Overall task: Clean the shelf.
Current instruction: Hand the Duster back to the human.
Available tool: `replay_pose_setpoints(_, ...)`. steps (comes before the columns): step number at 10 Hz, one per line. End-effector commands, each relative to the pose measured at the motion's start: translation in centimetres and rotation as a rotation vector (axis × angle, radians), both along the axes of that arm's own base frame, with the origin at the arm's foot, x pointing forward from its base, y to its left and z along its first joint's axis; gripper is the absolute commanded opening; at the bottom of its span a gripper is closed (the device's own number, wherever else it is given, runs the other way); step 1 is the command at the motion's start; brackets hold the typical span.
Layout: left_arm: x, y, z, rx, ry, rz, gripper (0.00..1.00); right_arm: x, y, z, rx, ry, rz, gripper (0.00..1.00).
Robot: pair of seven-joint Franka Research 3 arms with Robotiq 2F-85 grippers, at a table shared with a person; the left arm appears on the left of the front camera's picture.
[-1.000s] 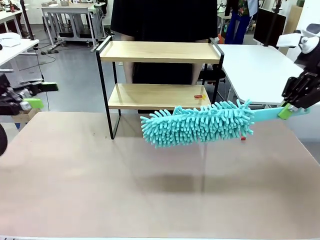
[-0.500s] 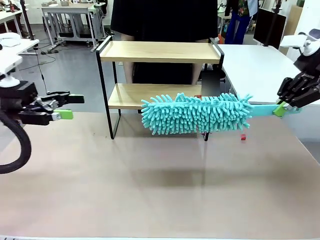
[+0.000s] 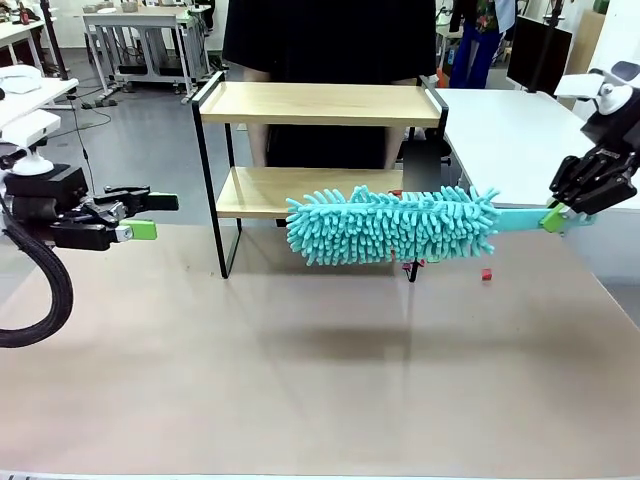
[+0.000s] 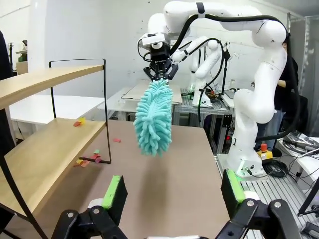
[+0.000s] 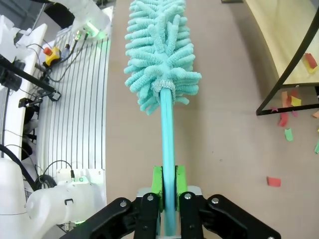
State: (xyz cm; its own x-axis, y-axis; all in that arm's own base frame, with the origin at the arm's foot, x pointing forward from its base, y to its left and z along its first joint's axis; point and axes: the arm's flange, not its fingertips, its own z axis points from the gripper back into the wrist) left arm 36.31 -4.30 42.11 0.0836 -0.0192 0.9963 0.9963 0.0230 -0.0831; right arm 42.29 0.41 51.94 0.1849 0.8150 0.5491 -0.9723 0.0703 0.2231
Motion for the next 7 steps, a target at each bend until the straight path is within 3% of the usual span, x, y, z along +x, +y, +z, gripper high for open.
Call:
replay_pose_setpoints(1, -0.2, 0.3, 0.2, -0.002, -0.022, -0.003, 1.00, -0.2, -0.1, 0.1, 0.016, -0.002, 0.009, 0.13)
replay_pose_setpoints(3, 0.0, 0.0, 0.0, 0.000, -0.001, 0.000, 1.00, 0.0, 0.0, 0.0, 0.000, 0.003, 0.002, 0.13)
replay_pose_setpoints(7, -1.8, -2.7, 0.9, 0.001, 0.008, 0.072, 1.00, -0.7, 0.2, 0.4, 0.142, -0.073, 0.096, 0.13)
